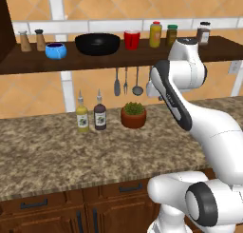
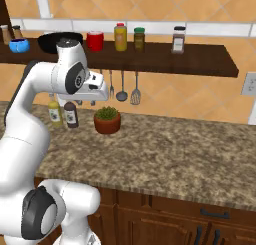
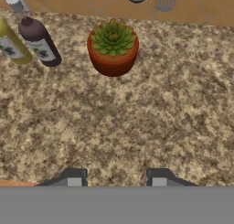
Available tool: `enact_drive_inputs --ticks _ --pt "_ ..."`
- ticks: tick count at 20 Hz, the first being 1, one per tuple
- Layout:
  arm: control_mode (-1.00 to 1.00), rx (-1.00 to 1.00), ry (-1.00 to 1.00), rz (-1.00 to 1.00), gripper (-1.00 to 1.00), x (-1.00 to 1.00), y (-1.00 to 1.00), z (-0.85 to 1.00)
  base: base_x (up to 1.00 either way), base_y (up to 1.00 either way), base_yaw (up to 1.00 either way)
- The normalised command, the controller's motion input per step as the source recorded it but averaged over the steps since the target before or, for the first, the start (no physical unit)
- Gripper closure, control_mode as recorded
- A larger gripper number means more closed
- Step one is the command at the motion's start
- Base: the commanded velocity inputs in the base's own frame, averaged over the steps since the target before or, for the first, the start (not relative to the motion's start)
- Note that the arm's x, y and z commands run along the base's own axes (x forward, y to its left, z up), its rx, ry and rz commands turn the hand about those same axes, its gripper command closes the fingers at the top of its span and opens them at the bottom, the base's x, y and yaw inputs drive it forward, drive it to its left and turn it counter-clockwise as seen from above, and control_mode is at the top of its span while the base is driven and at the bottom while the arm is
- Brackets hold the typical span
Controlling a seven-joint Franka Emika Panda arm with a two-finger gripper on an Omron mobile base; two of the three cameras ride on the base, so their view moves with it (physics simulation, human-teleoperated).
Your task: Gather all objects into one cabinet and sort the glasses and bowls to opposite sides.
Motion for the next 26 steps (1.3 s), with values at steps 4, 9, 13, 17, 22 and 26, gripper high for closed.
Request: enact_drive_inputs --ticks 4,9,13,17,22,26 --pt "1.00 0.00 0.00 0.00 -1.00 -0.01 0.00 0.00 -0.16 0.00 0.01" --pt "1.00 0.00 0.00 0.00 -1.00 0.00 0.00 0.00 -0.49 0.00 0.26" --pt "1.00 0.00 0.00 0.00 -1.00 0.00 0.00 0.00 -0.45 0.00 0.49" --pt "1.00 0.00 0.00 0.00 -1.00 0.00 0.00 0.00 -0.43 0.00 0.57" --pt "1.00 0.00 0.00 0.00 -1.00 0.00 0.00 0.00 -0.38 0.28 0.56" --pt "1.00 0.00 0.00 0.00 -1.00 0.00 0.00 0.00 -0.50 0.57 0.50"
